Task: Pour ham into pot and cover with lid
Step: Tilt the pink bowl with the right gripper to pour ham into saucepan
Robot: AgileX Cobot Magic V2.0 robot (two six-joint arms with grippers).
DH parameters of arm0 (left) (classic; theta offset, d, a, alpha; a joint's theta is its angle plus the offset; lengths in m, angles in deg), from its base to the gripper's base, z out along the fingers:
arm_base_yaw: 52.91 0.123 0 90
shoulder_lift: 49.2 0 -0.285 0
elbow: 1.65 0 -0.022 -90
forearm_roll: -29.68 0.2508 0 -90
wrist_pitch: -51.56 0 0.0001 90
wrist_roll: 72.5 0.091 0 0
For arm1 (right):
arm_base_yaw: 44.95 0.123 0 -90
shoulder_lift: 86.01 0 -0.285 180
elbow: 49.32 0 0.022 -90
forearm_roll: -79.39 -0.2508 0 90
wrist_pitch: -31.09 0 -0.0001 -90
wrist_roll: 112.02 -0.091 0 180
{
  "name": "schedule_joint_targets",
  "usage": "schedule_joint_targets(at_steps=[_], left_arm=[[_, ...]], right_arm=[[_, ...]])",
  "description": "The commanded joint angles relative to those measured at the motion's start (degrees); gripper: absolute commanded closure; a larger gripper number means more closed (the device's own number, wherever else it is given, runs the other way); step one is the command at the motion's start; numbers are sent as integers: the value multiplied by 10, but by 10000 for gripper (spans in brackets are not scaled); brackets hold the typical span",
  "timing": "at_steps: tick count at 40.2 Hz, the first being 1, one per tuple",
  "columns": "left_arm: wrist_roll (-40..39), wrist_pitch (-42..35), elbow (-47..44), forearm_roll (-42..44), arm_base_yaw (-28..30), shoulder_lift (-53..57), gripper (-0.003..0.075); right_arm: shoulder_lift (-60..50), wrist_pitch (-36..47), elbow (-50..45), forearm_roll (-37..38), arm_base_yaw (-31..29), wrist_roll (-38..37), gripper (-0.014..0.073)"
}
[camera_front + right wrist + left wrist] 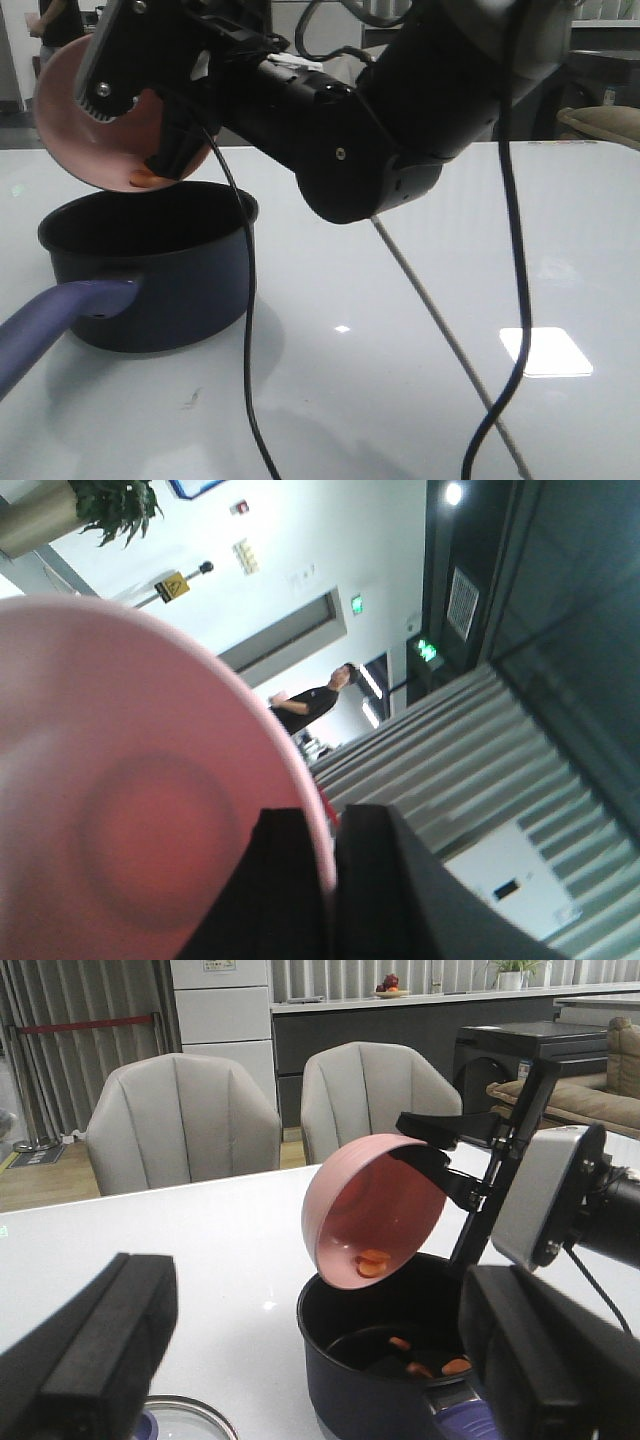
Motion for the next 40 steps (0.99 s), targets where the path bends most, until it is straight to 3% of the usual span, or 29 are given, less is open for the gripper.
schedule_joint_targets(at_steps=[1,7,16,26,33,40], left_arm=[[-4,-45,15,-6,-3,-6,115],[-4,-45,15,-6,-3,-6,115],[-4,-45,15,-6,-3,-6,115],[-4,-45,15,-6,-3,-6,115],[-4,-45,15,-6,-3,-6,115],[-4,-45,15,-6,-3,-6,115]], right_arm=[[-33,95,22,21,0,31,456],[-33,95,22,21,0,82,456],[-32,95,22,9,0,87,456],[-61,65,23,-107,0,-51,456],[-131,-112,23,-209,-2,-179,456],[-217,-364,23,-310,-23,-189,456]])
